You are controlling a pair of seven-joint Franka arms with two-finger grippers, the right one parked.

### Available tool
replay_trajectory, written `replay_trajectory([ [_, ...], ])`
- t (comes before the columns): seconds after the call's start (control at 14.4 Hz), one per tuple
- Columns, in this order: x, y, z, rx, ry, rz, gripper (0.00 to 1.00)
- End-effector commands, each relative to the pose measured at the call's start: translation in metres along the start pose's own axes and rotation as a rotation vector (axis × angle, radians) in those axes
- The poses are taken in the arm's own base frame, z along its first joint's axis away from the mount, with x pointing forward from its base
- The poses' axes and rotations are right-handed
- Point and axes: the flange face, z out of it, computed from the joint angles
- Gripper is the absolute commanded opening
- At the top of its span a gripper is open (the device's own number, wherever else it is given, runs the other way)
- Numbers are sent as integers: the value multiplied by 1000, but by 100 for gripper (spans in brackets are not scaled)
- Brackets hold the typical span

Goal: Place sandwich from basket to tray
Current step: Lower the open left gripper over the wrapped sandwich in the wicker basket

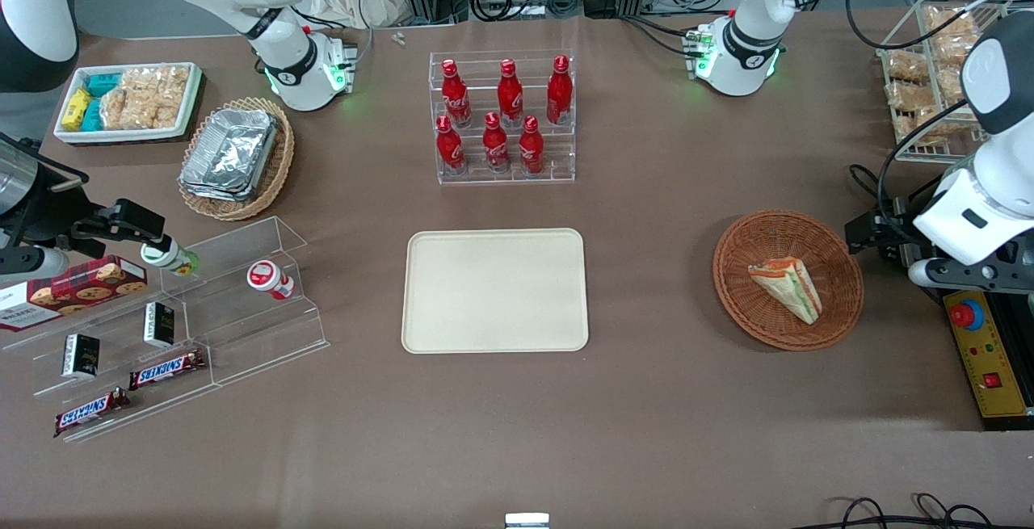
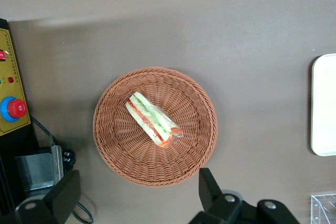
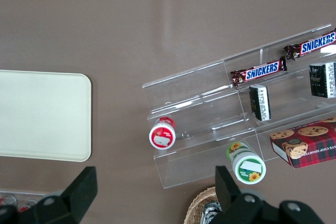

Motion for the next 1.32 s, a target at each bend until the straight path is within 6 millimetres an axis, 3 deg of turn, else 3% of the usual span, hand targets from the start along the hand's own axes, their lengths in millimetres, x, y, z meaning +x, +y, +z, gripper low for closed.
replay_trajectory([
  [0.0,6,-5,0,2,-10,2,100],
  [0.35,8,-6,13,0,-34,-28,100],
  [0.42,6,-20,25,-4,-51,-91,100],
  [1.04,-8,-15,158,29,-98,-635,100],
  [1.25,-18,-14,197,24,-70,-659,100],
])
